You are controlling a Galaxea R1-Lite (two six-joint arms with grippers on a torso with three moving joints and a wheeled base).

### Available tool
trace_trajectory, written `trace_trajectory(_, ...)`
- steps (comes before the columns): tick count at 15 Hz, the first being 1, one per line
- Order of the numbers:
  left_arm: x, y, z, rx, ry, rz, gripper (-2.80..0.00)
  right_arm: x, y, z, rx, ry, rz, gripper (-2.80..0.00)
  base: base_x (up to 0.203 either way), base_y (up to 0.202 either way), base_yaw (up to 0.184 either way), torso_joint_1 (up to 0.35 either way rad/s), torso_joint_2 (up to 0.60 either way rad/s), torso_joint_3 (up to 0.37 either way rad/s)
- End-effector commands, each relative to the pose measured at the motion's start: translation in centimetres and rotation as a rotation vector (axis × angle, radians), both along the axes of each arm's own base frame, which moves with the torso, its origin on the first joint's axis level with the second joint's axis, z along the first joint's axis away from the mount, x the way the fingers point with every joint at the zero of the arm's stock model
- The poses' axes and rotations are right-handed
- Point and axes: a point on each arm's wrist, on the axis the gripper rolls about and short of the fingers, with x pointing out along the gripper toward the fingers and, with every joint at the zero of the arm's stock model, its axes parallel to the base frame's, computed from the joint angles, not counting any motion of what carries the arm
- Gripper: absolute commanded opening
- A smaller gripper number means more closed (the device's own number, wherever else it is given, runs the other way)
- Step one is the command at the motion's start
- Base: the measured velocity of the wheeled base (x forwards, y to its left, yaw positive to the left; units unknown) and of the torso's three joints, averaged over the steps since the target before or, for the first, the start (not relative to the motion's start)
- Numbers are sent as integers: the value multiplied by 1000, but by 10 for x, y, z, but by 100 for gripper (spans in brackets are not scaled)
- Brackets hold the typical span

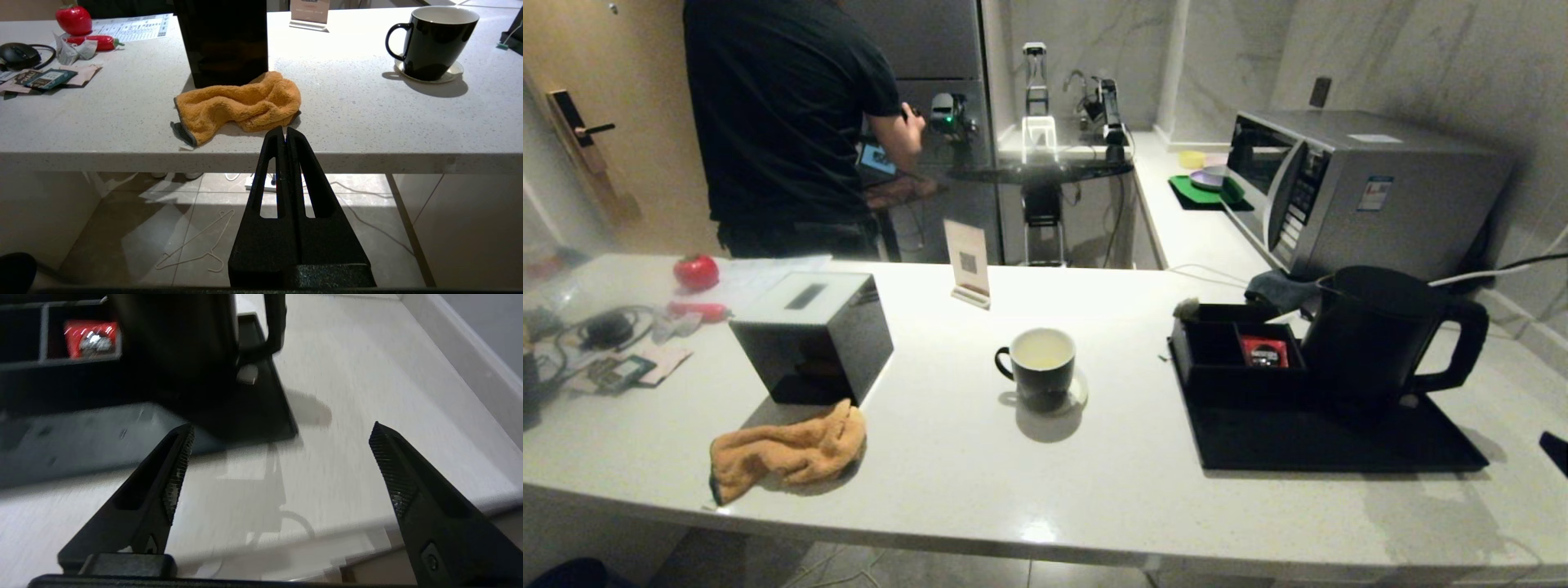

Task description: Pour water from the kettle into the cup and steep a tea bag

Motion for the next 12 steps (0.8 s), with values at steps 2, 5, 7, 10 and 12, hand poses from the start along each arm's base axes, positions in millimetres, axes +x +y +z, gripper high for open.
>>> trace_trajectory(2,0,0,0,0,1,0,-280,40,-19,-16,25,53,3,0,0,0,0,0,0,0)
trace_trajectory(5,0,0,0,0,1,0,-280,70,-32,-26,18,35,4,0,0,0,0,0,0,0)
trace_trajectory(7,0,0,0,0,0,0,-280,87,-40,-36,13,22,4,0,0,0,0,0,0,0)
trace_trajectory(10,0,0,0,0,-1,0,-280,106,-49,-49,3,-3,6,0,0,0,0,0,0,0)
trace_trajectory(12,0,0,0,0,-1,0,-280,118,-54,-52,-1,-29,4,0,0,0,0,0,0,0)
